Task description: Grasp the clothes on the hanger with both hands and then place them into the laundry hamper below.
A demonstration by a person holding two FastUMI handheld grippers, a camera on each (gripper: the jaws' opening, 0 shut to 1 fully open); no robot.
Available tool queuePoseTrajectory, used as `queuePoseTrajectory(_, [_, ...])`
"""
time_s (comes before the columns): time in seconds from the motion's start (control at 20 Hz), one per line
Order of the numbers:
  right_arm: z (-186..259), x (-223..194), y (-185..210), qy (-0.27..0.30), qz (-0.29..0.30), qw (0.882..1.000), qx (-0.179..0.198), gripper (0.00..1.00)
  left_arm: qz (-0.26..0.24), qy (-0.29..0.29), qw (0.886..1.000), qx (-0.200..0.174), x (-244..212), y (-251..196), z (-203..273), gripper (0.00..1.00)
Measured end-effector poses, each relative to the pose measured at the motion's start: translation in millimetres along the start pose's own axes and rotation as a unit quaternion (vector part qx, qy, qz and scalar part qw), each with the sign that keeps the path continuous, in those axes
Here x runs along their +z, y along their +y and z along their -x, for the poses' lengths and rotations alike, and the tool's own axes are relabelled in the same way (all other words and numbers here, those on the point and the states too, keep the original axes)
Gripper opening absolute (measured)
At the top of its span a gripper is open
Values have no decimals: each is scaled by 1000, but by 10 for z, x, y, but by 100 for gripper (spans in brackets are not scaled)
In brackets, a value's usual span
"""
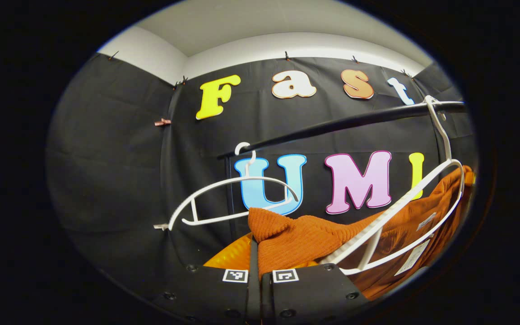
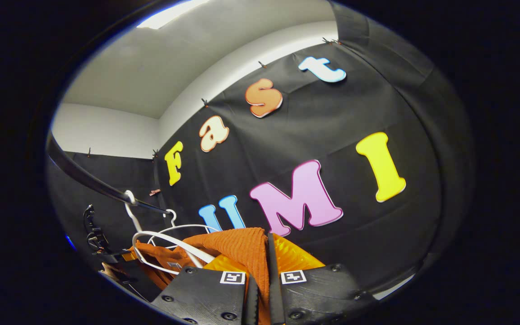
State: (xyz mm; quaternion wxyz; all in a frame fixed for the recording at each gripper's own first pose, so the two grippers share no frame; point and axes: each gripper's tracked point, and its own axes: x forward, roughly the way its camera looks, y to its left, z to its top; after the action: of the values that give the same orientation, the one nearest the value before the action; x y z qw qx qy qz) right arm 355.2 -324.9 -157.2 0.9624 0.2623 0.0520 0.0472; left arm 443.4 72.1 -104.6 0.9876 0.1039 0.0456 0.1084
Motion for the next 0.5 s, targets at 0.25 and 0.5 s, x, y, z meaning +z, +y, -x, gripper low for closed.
queuePoseTrajectory(0.25, [81, -599, -275, 53, 3, 998, -36, 14, 17, 65, 998, -11, -667, 33, 141, 6])
queuePoseTrajectory(0.5, [274, -1222, -235, 129, 15, 990, -52, 14, 2, 106, 994, -11, -1113, -44, 411, 6])
